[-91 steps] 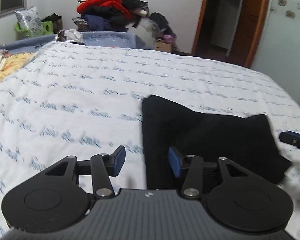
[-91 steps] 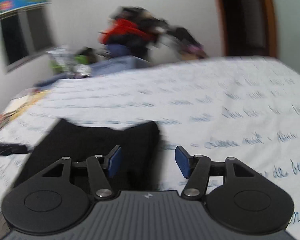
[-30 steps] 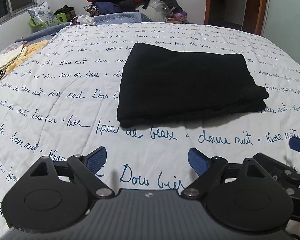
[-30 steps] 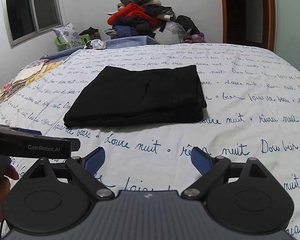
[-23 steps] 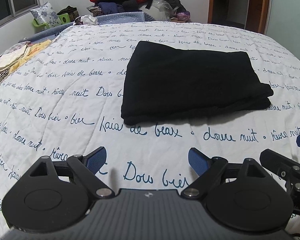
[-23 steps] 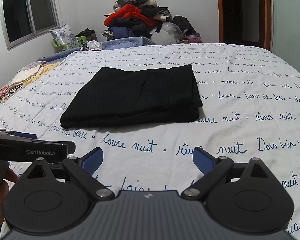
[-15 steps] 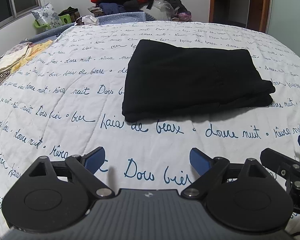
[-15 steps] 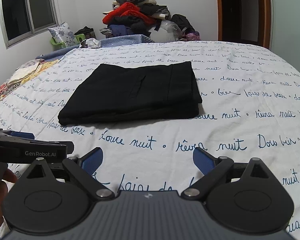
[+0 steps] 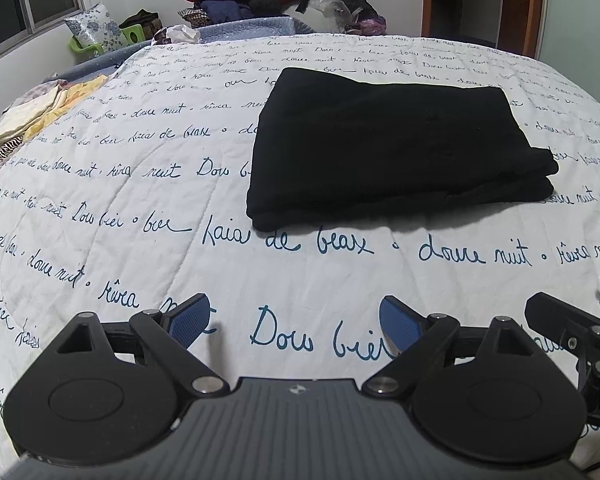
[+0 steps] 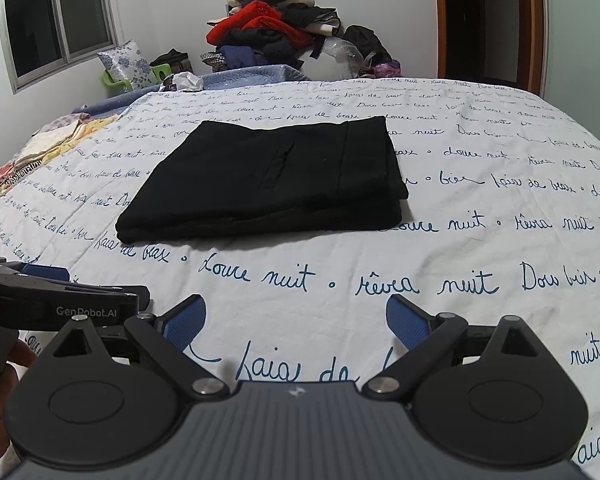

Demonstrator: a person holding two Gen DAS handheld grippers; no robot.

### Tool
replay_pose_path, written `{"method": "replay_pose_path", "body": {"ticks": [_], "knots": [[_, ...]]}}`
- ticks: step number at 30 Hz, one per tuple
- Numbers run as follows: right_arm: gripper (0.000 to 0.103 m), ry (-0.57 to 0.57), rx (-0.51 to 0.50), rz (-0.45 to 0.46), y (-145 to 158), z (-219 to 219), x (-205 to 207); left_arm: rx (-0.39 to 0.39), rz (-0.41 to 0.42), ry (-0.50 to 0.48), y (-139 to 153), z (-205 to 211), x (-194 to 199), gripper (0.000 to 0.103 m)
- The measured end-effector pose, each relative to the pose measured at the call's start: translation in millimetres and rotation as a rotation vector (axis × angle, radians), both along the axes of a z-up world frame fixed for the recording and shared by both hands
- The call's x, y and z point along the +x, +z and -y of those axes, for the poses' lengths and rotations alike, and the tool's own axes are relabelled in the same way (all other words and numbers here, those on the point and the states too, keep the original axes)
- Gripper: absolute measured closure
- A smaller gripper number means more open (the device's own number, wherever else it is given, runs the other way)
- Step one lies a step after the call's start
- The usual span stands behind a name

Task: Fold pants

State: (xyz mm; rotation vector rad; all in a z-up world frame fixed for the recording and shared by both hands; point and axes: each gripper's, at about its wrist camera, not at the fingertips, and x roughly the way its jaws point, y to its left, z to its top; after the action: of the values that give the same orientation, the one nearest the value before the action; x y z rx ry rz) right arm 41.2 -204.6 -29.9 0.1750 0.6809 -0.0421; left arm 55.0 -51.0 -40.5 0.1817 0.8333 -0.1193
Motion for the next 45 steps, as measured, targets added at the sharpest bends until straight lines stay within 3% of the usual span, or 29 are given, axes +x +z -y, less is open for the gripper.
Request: {"method": "replay_pose_path", "body": {"ticks": [45], "knots": [[0.005, -0.005, 0.001, -0.012, -7.9, -4.3, 2.9, -0.001, -0.009, 0.074, -9.4, -23.6, -5.9, 0.003]]}}
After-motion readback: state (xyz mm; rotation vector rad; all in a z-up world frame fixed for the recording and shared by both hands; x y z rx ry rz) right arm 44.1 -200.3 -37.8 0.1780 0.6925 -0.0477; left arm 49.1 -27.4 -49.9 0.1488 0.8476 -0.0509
